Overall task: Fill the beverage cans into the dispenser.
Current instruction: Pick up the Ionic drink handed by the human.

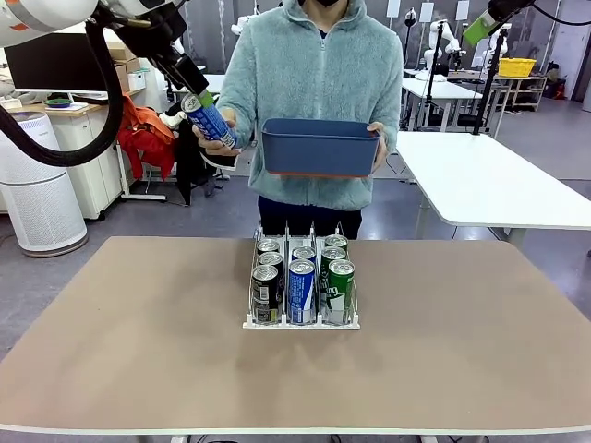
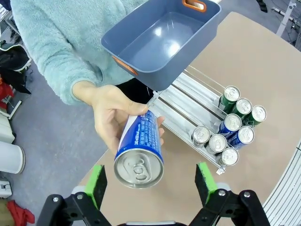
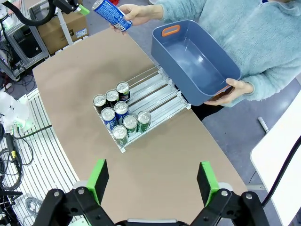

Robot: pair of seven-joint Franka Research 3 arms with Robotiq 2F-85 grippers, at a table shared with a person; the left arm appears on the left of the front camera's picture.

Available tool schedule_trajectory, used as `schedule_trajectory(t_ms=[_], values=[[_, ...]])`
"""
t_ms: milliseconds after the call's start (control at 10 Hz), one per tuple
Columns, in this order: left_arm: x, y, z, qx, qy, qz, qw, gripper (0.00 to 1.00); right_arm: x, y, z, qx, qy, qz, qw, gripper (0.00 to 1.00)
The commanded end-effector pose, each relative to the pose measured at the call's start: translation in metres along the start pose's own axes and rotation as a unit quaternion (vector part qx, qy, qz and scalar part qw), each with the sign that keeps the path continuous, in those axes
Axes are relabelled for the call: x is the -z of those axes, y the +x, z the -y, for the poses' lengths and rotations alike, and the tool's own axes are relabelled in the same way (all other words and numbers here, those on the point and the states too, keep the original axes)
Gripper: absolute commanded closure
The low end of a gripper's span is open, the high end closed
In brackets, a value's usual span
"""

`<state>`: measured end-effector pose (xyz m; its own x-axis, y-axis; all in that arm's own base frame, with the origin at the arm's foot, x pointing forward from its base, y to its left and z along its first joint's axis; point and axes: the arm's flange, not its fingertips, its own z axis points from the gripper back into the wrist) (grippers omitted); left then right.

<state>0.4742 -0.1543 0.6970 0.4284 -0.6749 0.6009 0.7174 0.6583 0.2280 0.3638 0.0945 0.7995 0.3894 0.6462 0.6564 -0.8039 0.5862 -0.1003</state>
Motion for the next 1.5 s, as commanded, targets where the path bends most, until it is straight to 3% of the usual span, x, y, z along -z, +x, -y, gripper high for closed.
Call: schedule_trajectory(t_ms=[0,600,1000,1400], values=[[0.014,-0.005,-0.003,-0.014,0.019,-0.007,1.000,0.00,0.002,0.001,-0.003,0.007,0.001,0.004,1.000,0.00],[0.040,-0.015,-0.011,-0.049,0.031,-0.001,0.998,0.00,0.002,0.001,-0.003,0.007,0.001,0.004,1.000,0.00],[0.044,-0.016,-0.016,-0.049,0.036,0.018,0.998,0.00,0.002,0.001,-0.003,0.007,0.001,0.004,1.000,0.00],[0.038,-0.012,-0.015,-0.053,0.025,0.006,0.998,0.00,0.002,0.001,-0.003,0.007,0.001,0.004,1.000,0.00]])
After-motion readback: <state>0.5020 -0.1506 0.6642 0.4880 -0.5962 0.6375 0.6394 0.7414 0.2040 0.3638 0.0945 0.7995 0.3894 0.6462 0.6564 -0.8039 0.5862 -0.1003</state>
